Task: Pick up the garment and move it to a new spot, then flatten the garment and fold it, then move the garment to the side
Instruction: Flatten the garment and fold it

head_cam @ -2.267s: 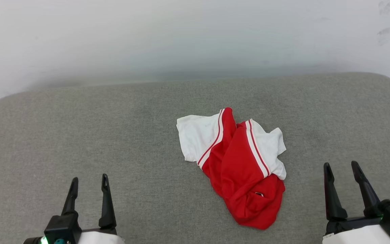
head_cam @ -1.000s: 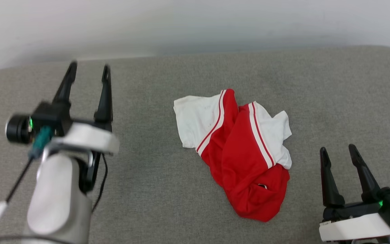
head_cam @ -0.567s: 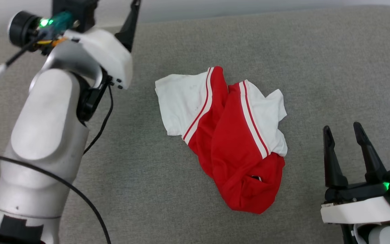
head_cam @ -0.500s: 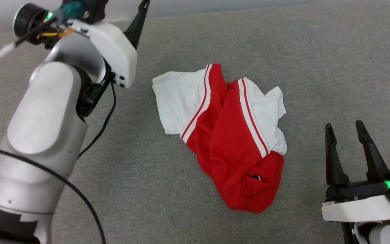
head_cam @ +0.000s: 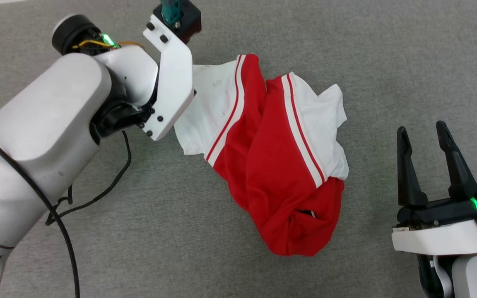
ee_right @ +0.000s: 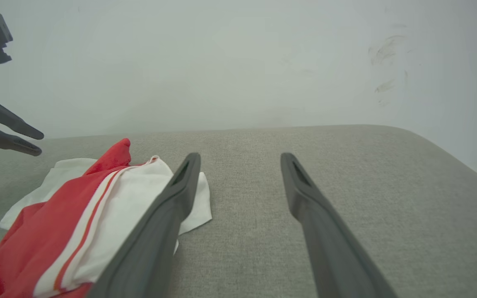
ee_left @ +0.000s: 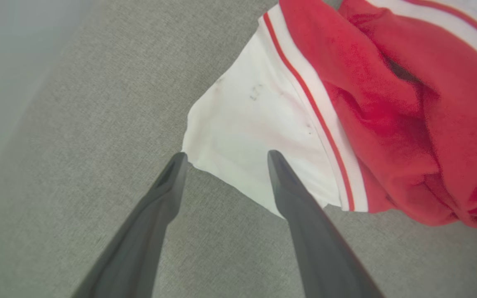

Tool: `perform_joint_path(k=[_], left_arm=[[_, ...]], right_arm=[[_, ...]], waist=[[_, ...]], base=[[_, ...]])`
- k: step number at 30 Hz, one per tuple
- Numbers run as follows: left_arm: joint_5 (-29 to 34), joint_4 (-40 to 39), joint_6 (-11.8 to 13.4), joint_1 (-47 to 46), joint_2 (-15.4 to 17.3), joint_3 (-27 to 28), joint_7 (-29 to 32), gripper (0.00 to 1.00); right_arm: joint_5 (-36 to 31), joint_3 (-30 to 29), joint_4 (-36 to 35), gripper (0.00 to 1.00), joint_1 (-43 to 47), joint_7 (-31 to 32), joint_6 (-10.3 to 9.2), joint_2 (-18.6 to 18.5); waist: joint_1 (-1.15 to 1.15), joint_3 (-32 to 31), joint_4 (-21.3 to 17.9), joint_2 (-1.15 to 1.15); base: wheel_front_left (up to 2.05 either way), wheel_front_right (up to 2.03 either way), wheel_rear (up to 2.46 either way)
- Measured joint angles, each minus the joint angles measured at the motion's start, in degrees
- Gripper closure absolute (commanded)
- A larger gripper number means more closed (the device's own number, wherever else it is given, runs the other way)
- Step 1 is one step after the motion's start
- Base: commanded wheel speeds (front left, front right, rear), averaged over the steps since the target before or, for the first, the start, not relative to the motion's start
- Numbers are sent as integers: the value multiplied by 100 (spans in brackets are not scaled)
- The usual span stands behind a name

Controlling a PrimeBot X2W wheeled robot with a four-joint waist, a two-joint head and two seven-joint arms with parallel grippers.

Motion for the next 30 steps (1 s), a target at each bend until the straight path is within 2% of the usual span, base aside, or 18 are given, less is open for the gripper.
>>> perform_joint_path(k=[7,14,16,24,30], left_arm=[[-455,111,0,-110,275,-837,401,0],[-584,65,7,-325,465,-1513,449,0],[-617,81,7,-339,470,-1575,296,100],[-613,30,0,-389,431,-1837,-343,100],[-733,-350,0,-312,623,-1857,-943,100]], right_arm=[[123,10,0,0,-127,0,0,0],[140,31,8,0,-212,0,0,0],[144,20,23,0,-212,0,0,0],[102,13,98,0,-157,0,0,0],[32,20,186,0,76,0,0,0]], waist=[[0,283,-193,0],[-1,438,-291,0],[-1,427,-283,0],[0,116,-145,0],[-1,-292,70,0]], base=[[0,0,0],[0,0,0],[0,0,0],[0,0,0],[0,0,0]])
